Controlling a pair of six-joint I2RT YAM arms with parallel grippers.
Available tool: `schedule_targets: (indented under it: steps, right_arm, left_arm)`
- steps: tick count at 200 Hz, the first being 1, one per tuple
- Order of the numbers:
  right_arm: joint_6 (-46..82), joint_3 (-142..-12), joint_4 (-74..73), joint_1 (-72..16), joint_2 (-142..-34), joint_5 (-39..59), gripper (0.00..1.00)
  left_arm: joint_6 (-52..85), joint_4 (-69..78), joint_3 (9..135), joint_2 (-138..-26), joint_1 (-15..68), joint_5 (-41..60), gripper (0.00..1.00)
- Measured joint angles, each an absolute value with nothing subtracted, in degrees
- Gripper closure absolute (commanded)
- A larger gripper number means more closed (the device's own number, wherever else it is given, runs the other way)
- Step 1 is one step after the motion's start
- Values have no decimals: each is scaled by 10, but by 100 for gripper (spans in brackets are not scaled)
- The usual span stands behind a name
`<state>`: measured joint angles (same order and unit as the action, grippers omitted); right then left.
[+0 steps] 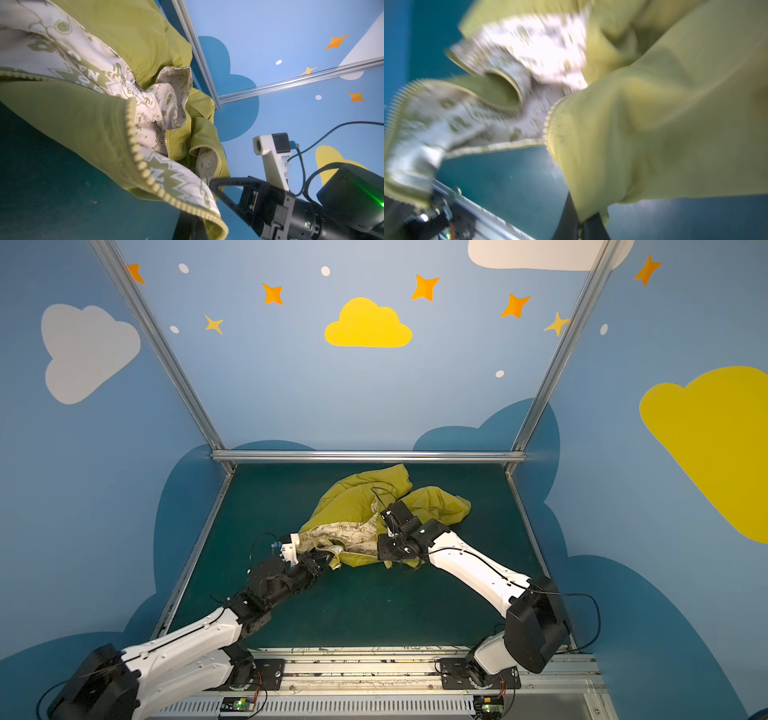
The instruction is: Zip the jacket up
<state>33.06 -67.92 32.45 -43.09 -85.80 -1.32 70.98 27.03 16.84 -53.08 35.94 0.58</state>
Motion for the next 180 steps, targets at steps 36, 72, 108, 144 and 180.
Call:
schedule_targets:
  steps: [36, 72, 108, 144, 180]
  right_arm:
    - [306, -754, 356, -410, -963, -38, 22]
    - [272, -776, 412, -392, -974, -10, 19]
    - [250, -708, 423, -387, -950, 33, 17]
    - [236, -686, 430, -400, -983, 55, 14]
    - [234, -667, 403, -404, -997, 81, 13]
  left_arm:
    - [693, 214, 168, -504, 359, -10, 97]
    - [688, 206, 168, -546, 359, -9, 97]
    - [685, 206, 168, -571, 359, -3, 97]
    - [683, 211, 169, -579, 359, 3, 97]
    - [683, 211, 169, -588, 359, 4, 97]
